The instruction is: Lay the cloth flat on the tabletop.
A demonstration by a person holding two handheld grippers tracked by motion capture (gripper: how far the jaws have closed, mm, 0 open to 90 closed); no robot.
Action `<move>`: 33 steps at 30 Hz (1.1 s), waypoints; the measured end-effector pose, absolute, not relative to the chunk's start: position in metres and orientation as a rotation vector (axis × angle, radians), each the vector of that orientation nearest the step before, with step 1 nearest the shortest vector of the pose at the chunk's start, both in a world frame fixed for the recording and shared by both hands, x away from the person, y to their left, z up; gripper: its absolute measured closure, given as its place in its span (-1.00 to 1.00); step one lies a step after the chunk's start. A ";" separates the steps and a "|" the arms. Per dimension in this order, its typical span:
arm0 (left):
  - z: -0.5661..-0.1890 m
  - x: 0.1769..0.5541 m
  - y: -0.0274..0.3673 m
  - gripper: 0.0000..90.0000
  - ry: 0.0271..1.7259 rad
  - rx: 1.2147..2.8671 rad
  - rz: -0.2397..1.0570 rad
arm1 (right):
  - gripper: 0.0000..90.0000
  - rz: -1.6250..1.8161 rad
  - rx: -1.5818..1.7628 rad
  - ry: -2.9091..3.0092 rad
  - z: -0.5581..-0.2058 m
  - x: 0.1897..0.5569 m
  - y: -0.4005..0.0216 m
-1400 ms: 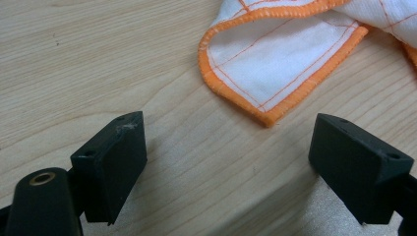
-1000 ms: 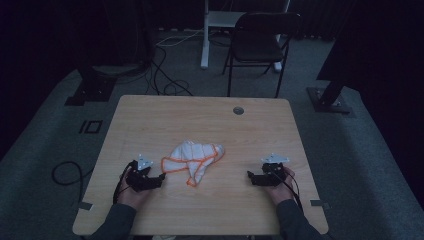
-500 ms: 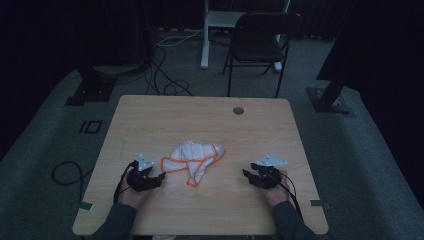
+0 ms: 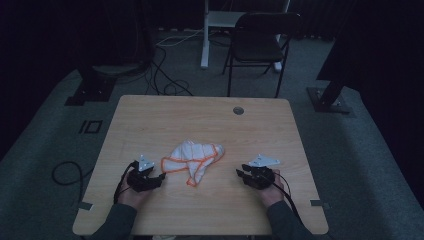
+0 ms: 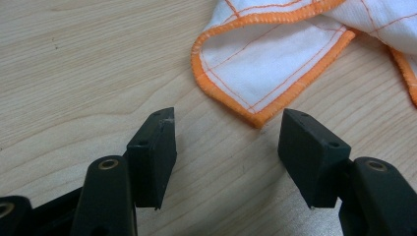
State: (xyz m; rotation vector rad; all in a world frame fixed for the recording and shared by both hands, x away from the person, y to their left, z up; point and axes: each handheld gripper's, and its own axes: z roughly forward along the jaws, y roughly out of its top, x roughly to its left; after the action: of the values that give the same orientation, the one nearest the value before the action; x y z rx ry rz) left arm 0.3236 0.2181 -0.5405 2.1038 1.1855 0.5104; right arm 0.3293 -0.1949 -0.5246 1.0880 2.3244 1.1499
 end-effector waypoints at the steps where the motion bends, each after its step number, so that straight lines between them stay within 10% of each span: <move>1: -0.540 0.324 0.218 -0.10 1.187 2.104 0.511 | 0.44 1.142 1.090 2.329 -0.524 0.329 -0.194; 33: -0.526 0.330 0.191 0.19 1.068 2.158 0.570 | 0.42 1.176 0.903 2.451 -0.518 0.321 -0.131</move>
State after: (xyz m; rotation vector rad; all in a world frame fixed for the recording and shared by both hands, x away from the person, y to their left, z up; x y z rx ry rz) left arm 0.3295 0.1913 -0.5260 2.1579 1.0685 0.5704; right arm 0.3206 -0.1306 -0.5179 0.9028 2.4506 1.1758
